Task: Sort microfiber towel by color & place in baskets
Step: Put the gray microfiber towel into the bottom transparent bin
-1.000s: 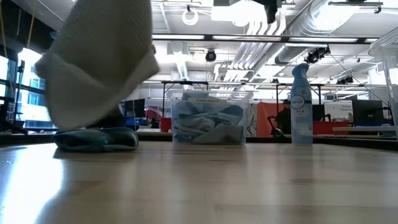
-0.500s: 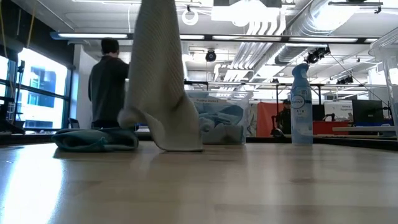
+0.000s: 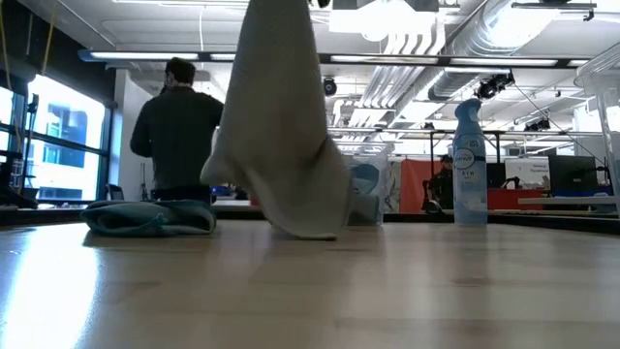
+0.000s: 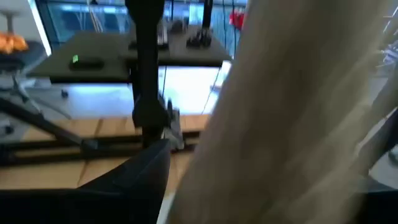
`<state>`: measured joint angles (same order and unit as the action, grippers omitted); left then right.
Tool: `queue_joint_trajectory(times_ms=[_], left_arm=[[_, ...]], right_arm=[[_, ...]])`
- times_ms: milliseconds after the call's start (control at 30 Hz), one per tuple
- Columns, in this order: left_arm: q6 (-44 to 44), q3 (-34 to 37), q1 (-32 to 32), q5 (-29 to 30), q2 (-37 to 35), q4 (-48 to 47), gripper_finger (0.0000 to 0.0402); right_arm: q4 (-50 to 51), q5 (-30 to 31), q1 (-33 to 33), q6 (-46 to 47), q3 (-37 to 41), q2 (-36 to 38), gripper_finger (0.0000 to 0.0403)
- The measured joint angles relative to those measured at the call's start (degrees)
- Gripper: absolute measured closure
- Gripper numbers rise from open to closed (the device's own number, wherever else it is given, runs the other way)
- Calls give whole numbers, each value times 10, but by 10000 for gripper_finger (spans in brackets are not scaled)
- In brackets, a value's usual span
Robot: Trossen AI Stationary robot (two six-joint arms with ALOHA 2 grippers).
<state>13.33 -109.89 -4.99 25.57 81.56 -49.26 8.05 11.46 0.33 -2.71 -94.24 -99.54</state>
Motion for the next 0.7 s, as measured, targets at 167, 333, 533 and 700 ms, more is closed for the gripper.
queue_joint_trajectory(times_ms=[167, 333, 533, 700], left_arm=[[-38, 0, 5, 5, -26, 71, 401], [-61, -1, 5, 7, -51, 111, 401], [-65, -1, 5, 5, -58, 107, 401], [-61, -1, 5, 4, -49, 88, 398]], right_arm=[[53, 22, 0, 21, 0, -3, 137], [72, 34, -1, 27, 0, -3, 150], [77, 34, -1, 27, -1, -3, 260], [92, 31, -2, 20, -1, -3, 388]])
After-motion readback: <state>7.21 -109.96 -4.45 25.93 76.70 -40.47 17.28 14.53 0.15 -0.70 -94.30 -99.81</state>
